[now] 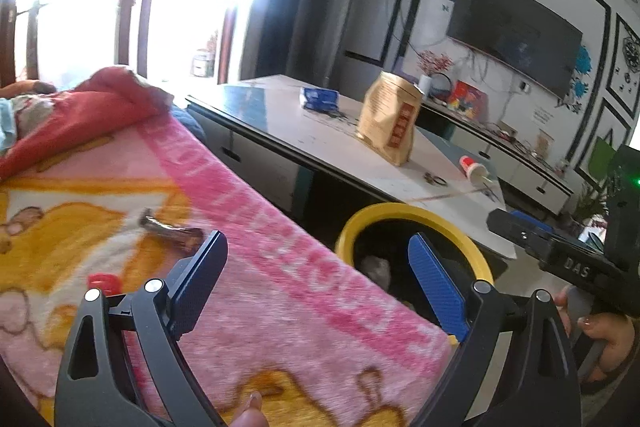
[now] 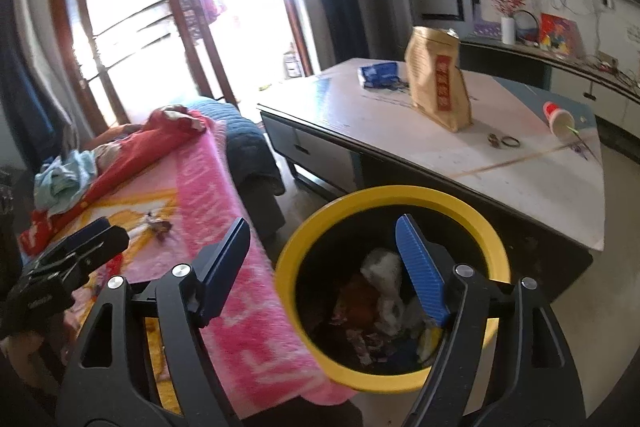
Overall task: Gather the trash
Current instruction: 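Move both open grippers back to the red candy tube and brown wrapper, then grasp the red candy tube with the left gripper while the right grasps the brown wrapper, then carry the red candy tube and brown wrapper over the yellow-rimmed bin, then open both grippers to drop the tube and wrapper into the bin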
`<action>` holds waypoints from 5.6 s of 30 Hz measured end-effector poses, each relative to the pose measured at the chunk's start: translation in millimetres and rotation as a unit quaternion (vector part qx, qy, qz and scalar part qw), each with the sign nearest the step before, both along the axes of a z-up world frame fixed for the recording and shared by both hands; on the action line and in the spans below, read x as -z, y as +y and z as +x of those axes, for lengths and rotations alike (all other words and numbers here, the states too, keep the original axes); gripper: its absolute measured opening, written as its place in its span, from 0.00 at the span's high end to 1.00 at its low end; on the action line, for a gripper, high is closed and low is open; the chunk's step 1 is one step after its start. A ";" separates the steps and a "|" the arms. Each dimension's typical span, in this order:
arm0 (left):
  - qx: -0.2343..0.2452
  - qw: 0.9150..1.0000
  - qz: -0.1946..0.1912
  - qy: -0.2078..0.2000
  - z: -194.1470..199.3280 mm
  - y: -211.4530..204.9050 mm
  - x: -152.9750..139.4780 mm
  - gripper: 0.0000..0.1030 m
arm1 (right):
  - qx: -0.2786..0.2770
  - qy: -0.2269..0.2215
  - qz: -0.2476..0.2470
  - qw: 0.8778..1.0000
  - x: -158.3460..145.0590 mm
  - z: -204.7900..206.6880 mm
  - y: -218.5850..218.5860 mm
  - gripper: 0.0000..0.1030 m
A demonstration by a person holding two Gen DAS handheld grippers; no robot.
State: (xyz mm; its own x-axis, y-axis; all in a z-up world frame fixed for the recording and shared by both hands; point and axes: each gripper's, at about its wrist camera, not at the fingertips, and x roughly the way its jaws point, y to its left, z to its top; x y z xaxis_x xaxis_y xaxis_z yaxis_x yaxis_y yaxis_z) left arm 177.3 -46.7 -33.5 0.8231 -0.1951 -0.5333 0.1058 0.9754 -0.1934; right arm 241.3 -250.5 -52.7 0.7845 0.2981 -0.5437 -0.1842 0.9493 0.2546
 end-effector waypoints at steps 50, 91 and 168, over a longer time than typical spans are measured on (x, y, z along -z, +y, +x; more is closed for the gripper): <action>-0.098 0.984 -0.050 0.138 -28.5 133.4 75.3 0.45 | -0.278 0.094 -0.135 0.946 58.9 107.3 271.4 0.46; -0.020 0.995 -0.040 0.095 -22.4 73.1 41.1 0.73 | -0.169 0.067 -0.050 0.982 29.9 51.1 114.6 0.79; 0.182 0.976 0.011 0.115 73.3 -120.7 65.6 0.29 | 0.107 0.134 0.037 0.984 71.1 33.1 -88.2 0.54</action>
State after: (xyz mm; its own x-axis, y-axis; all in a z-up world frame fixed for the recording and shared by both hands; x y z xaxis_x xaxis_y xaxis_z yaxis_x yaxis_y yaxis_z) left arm 250.6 -167.4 -99.0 0.5589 -0.4397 -0.7031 0.4030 0.8850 -0.2332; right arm 274.4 -338.7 -123.8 0.6654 0.1886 -0.7223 0.1013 0.9358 0.3377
